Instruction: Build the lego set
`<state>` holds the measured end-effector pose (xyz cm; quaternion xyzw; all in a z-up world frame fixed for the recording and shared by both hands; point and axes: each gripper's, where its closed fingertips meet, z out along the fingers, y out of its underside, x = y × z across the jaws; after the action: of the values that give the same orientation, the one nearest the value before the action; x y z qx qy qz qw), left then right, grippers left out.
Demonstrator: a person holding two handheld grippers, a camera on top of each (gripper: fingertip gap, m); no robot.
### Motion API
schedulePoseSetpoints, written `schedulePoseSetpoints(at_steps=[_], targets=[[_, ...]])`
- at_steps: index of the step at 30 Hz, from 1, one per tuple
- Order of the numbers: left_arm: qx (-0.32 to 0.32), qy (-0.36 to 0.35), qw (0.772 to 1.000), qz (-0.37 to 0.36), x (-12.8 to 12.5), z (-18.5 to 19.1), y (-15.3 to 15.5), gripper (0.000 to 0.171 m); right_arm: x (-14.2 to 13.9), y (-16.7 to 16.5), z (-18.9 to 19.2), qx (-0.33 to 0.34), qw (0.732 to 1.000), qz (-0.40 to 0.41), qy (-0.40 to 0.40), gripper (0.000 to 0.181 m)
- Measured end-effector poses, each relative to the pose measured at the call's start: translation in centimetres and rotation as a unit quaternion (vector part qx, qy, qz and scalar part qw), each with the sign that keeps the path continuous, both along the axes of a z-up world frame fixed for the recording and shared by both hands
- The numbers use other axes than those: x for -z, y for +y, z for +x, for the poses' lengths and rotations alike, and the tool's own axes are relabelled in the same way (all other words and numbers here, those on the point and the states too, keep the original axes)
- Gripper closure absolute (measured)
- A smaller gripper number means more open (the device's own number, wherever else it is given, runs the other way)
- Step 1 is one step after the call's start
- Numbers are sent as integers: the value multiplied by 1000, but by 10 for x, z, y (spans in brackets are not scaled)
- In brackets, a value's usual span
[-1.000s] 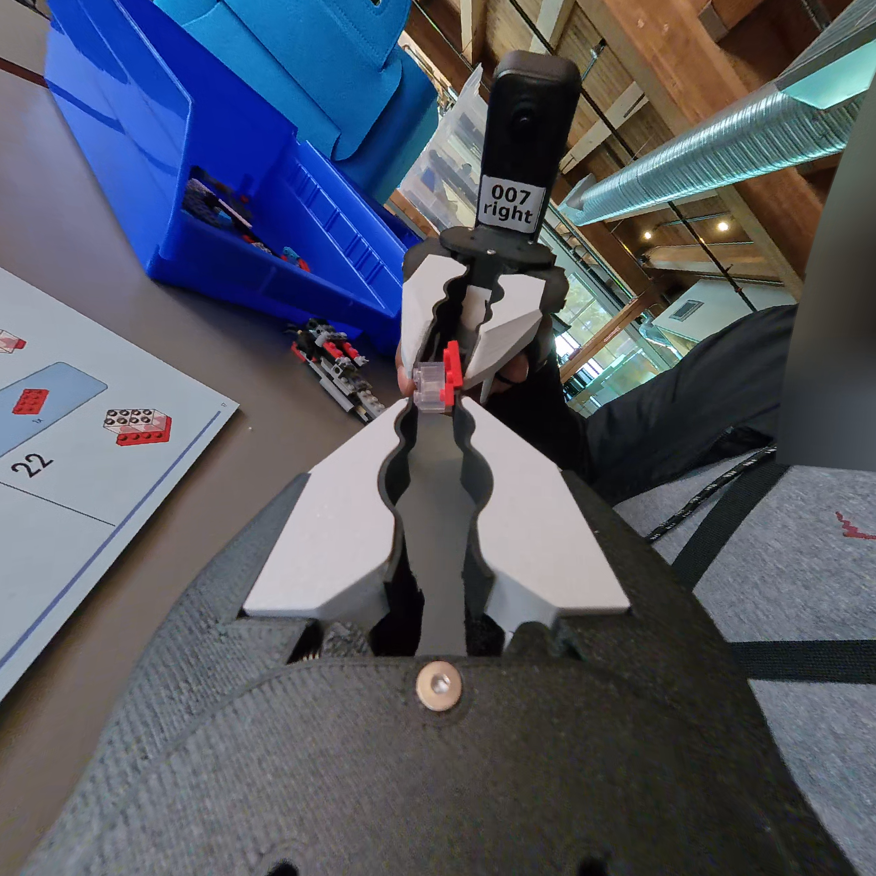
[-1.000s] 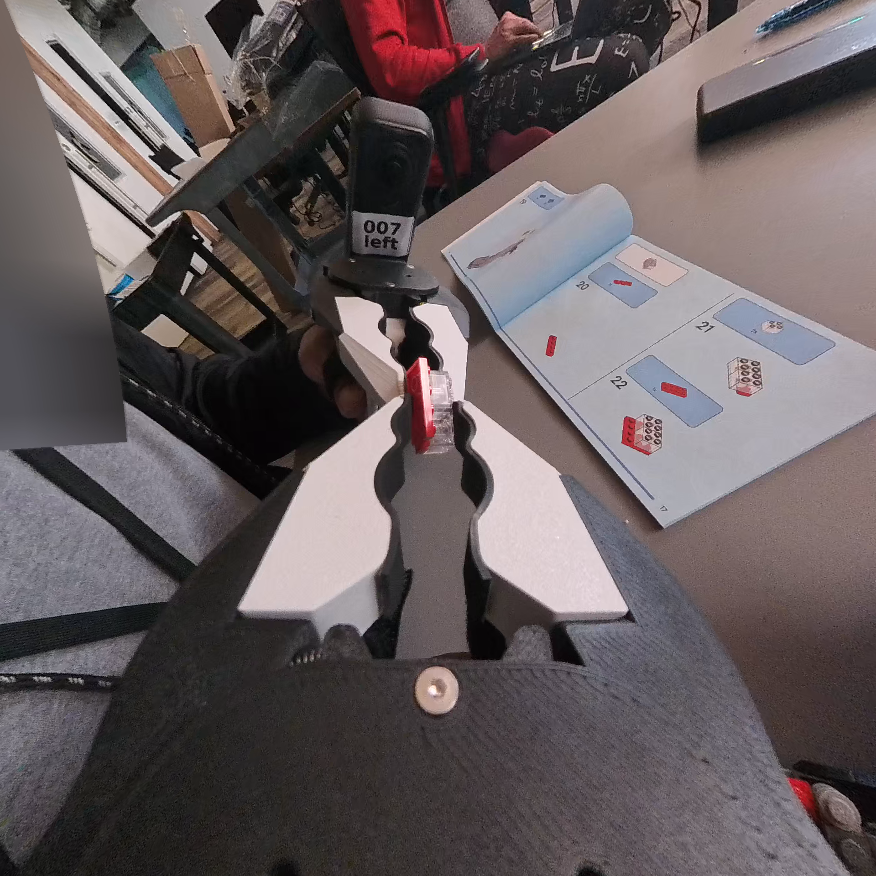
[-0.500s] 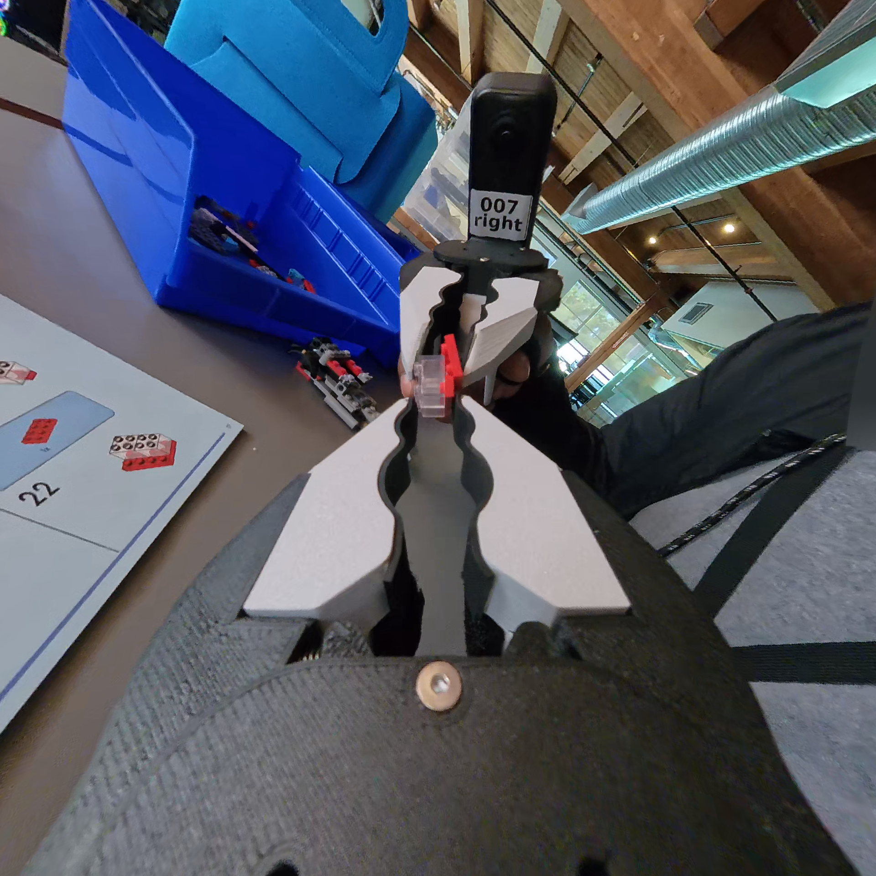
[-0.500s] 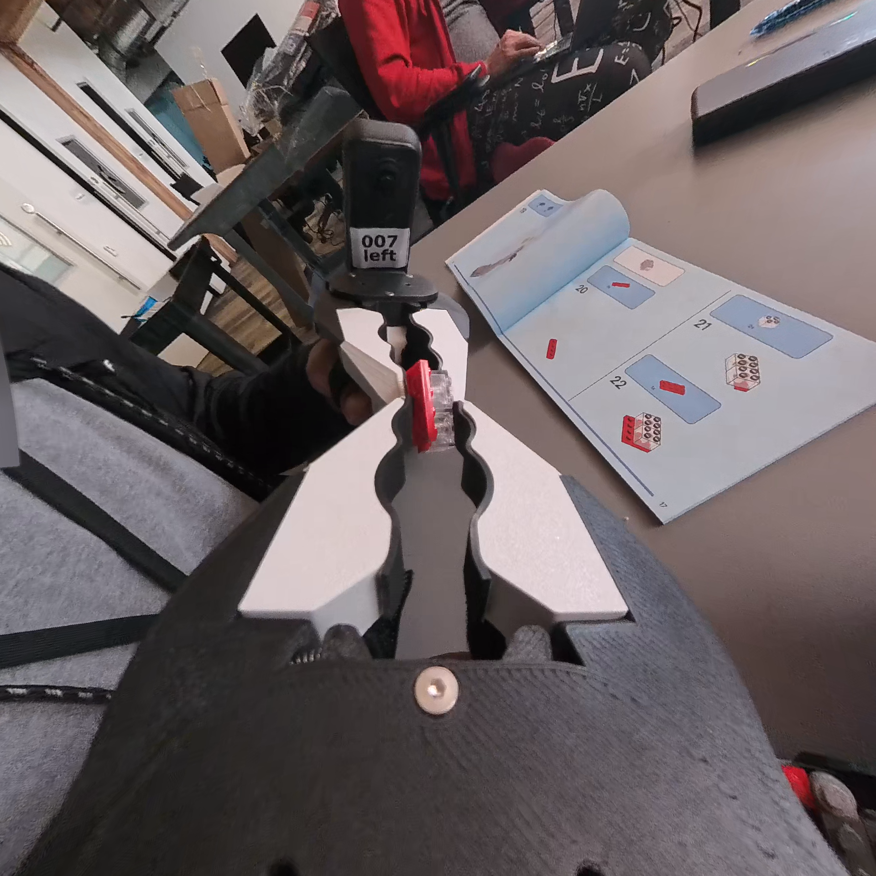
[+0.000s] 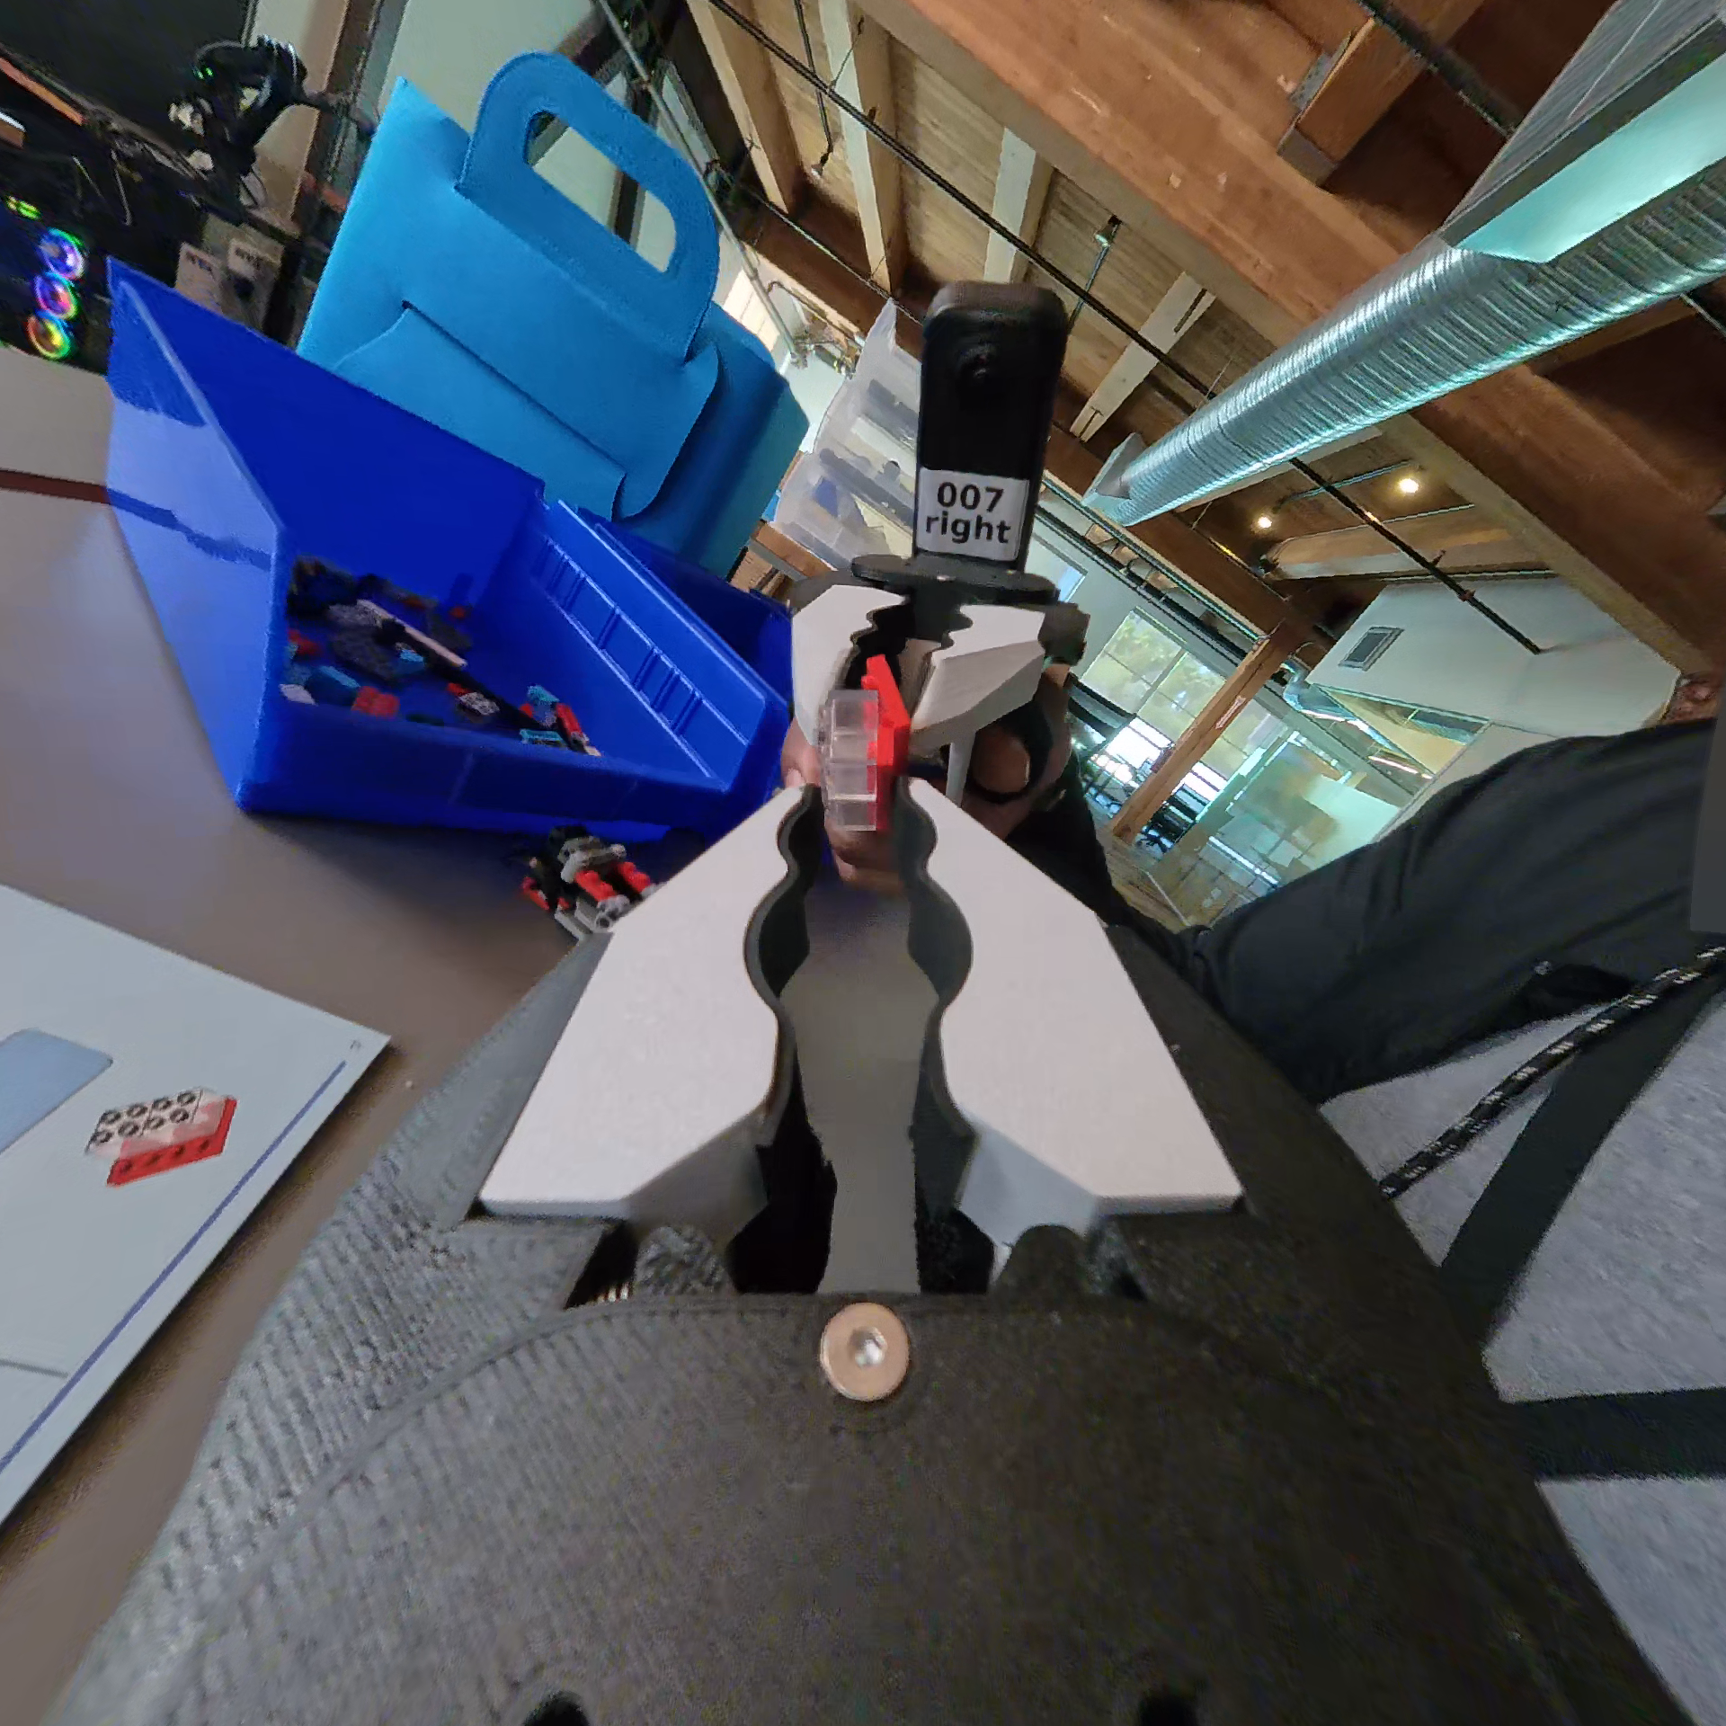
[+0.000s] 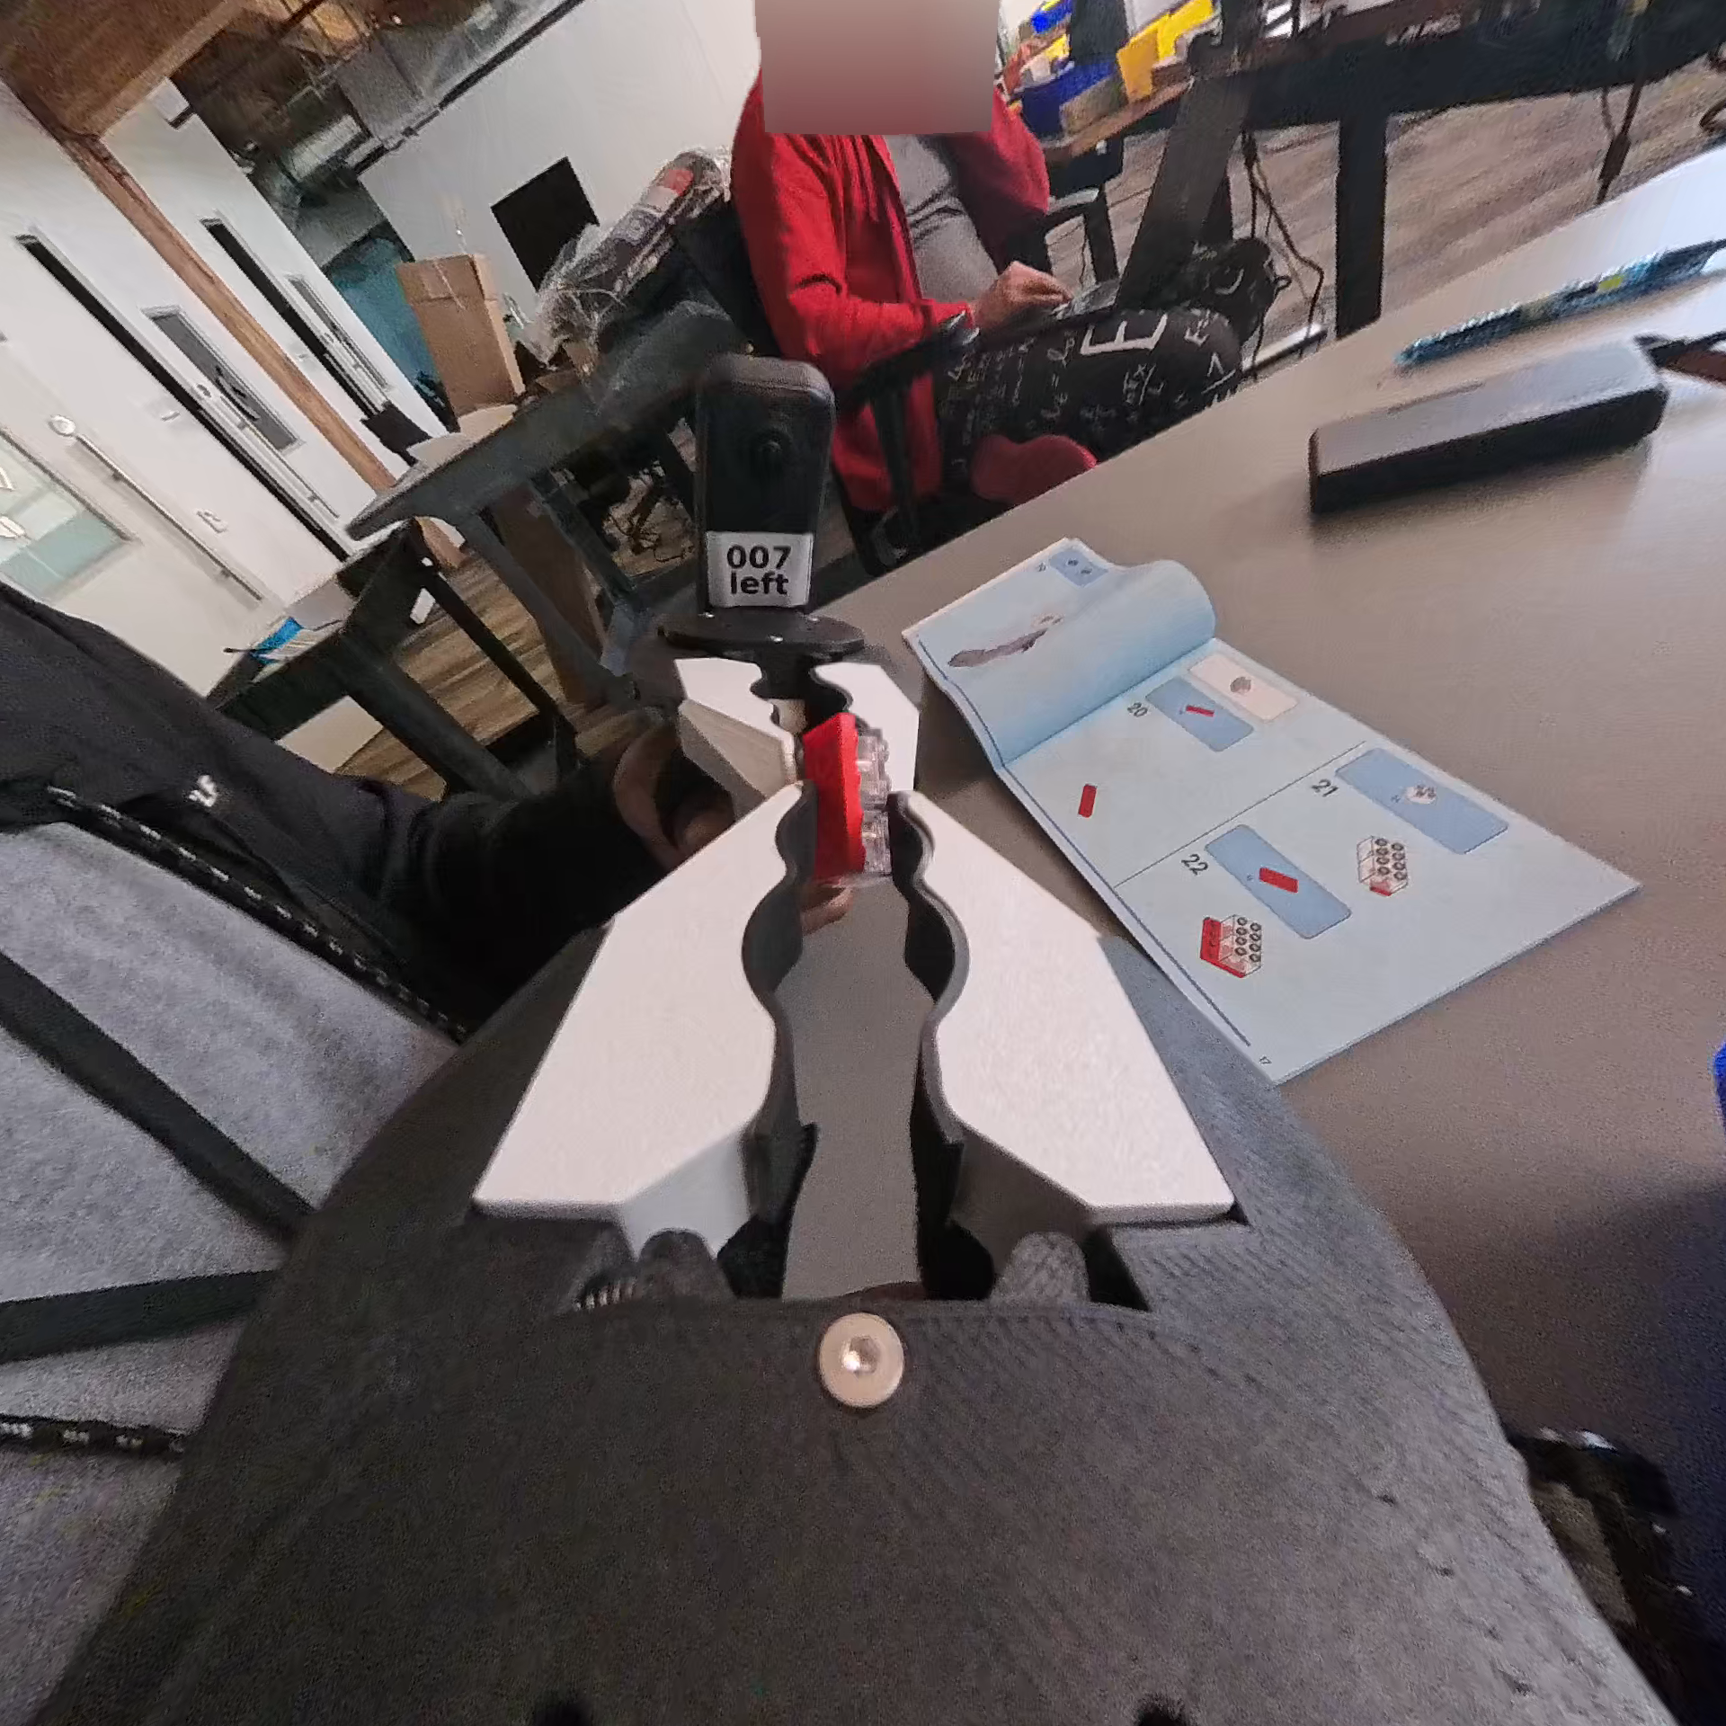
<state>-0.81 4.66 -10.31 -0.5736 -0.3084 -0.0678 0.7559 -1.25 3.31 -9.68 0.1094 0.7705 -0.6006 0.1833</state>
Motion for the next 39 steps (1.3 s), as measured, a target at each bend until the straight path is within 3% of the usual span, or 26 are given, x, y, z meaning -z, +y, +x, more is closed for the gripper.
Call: schedulePoseSetpoints(at_steps=[8, 29, 39], targets=[[-27, 5, 1000, -11, -9, -1, 8, 157, -10, 11, -3, 31, 999, -4, 42, 166], [-42, 53, 998, -13, -7, -1, 7, 157, -7, 10, 0, 5, 998, -52, 24, 166], [-55, 70, 996, -4, -6, -3, 1, 157, -5, 5, -2, 29, 995, -50, 82, 166]])
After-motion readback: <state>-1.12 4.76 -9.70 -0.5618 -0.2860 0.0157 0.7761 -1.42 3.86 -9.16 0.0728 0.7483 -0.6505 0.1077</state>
